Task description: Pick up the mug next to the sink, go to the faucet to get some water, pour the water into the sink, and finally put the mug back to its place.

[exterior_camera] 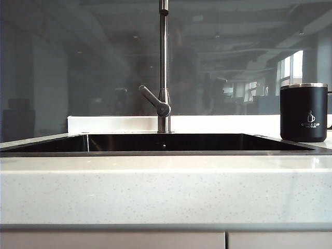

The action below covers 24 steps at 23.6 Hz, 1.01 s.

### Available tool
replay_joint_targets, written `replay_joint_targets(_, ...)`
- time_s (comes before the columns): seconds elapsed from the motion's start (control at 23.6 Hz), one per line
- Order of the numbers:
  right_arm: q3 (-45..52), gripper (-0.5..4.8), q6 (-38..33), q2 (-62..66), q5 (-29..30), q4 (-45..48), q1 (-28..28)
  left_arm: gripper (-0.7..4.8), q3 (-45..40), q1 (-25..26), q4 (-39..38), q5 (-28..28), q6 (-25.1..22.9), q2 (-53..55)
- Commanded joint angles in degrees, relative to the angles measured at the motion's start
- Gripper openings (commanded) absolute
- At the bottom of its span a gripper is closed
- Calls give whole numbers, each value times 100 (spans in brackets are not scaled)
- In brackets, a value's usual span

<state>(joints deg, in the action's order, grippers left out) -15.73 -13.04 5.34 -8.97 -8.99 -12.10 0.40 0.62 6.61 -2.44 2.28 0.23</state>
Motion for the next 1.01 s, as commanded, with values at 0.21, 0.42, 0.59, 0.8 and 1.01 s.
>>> replay_joint_targets(0.21, -13, -5, 4, 7, -11, 101, 2, -5, 17, 7, 70, -22, -17, 0)
replay_joint_targets(0.42, -13, -6, 4, 7, -11, 101, 2, -5, 17, 7, 70, -22, -17, 0)
replay_joint_targets(0.59, -13, -6, 4, 7, -11, 101, 2, -5, 17, 7, 70, -22, -17, 0)
replay_joint_targets(0.8, -13, -6, 435, 7, -42, 114, 4, -5, 17, 7, 70, -22, -15, 0)
replay_joint_targets(1.01, 173, -6, 1078, -44, -4, 201, 439, -5, 17, 7, 70, -22, -17, 0)
